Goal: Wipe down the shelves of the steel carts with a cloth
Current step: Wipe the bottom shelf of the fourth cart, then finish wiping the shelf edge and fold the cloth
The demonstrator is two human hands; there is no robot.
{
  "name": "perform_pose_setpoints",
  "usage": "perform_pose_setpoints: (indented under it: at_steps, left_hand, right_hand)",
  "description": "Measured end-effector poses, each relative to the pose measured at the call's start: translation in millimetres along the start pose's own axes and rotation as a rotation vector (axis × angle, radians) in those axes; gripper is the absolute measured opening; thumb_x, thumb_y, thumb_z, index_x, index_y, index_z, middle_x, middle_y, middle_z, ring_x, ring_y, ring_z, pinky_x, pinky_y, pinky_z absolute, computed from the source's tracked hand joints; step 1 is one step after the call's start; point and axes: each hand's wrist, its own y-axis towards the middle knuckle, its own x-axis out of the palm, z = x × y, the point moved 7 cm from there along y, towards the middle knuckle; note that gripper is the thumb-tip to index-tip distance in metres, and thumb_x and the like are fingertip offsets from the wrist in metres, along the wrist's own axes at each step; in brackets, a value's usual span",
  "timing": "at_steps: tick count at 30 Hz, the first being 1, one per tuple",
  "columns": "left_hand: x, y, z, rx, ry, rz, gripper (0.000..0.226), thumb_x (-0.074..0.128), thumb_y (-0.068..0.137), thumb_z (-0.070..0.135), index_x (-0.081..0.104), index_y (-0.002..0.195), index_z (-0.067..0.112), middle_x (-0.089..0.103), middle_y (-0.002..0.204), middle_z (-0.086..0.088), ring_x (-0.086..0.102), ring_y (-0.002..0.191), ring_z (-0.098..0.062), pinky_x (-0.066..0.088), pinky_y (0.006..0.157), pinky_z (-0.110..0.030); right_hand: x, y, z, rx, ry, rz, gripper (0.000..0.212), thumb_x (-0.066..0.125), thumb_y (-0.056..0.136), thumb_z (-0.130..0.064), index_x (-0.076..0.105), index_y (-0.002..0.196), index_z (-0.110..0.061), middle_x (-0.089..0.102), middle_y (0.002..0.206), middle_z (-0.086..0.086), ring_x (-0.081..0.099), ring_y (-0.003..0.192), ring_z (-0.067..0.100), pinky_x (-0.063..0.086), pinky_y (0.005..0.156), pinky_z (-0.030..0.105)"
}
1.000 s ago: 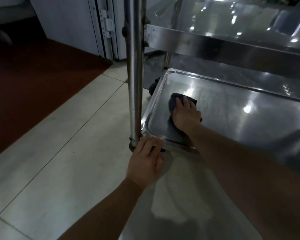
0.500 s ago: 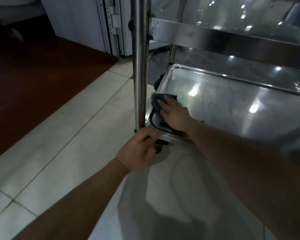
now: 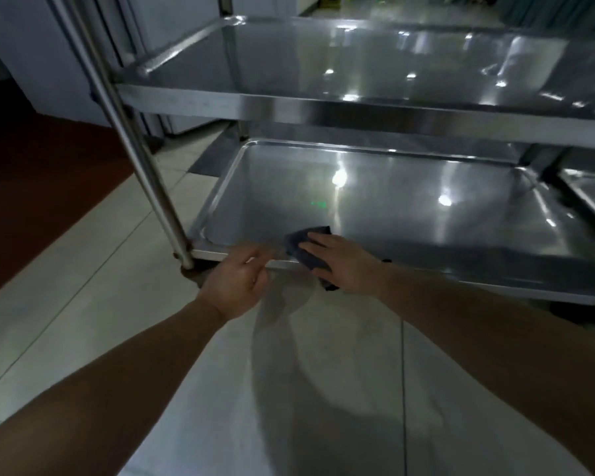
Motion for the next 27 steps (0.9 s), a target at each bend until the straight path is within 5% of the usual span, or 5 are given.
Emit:
perform_pose_setpoints:
  at_steps: [5, 9, 16, 20, 27]
  left_hand:
    - [47, 51, 81, 0.083, 0.085, -0.210, 0.044, 0.041, 0.093, 0.030, 0.072, 0.116, 0.010, 0.068, 0.116, -0.014, 0.066, 0.102, -0.034, 0.059, 0.084, -0.040]
    - [98, 91, 158, 0.256, 0.131, -0.333, 0.045, 0.034, 0.094, 0.035, 0.069, 0.111, 0.012, 0.064, 0.109, -0.011, 0.062, 0.098, -0.033, 0.055, 0.081, -0.041]
    - [184, 133, 272, 0.479, 0.111, -0.332, 0.044, 0.036, 0.093, 0.033, 0.071, 0.105, 0.009, 0.063, 0.102, -0.011, 0.060, 0.094, -0.034, 0.055, 0.074, -0.046]
    - [213, 143, 322, 0.535, -0.002, -0.301, 0.046, 0.036, 0.097, 0.029, 0.071, 0.114, 0.004, 0.065, 0.109, -0.014, 0.061, 0.099, -0.034, 0.056, 0.085, -0.042]
    - [232, 159, 349, 0.452, -0.089, -0.266, 0.042, 0.041, 0.095, 0.024, 0.072, 0.113, 0.003, 0.066, 0.109, -0.016, 0.062, 0.099, -0.036, 0.056, 0.084, -0.047]
  right_hand:
    - [-6, -105, 98, 0.110, -0.058, -0.015, 0.056, 0.050, 0.105, -0.028, 0.032, 0.155, -0.010, 0.028, 0.162, 0.014, 0.030, 0.148, 0.035, 0.028, 0.117, 0.043]
    - [1, -175, 172, 0.330, -0.066, -0.071, 0.057, 0.033, 0.108, -0.039, 0.014, 0.160, -0.025, 0.006, 0.168, 0.000, 0.020, 0.151, 0.026, 0.030, 0.116, 0.040]
    - [2, -266, 265, 0.496, -0.121, -0.064, 0.058, 0.037, 0.107, -0.039, 0.015, 0.159, -0.024, 0.010, 0.167, 0.003, 0.028, 0.146, 0.030, 0.037, 0.108, 0.042]
    - [3, -297, 299, 0.583, -0.108, -0.036, 0.059, 0.044, 0.104, -0.039, 0.022, 0.157, -0.026, 0.018, 0.164, 0.004, 0.035, 0.140, 0.034, 0.041, 0.107, 0.045]
    - [-6, -342, 319, 0.897, -0.068, -0.112, 0.063, 0.055, 0.098, -0.024, 0.027, 0.155, -0.028, 0.034, 0.153, 0.009, 0.043, 0.131, 0.037, 0.043, 0.102, 0.052]
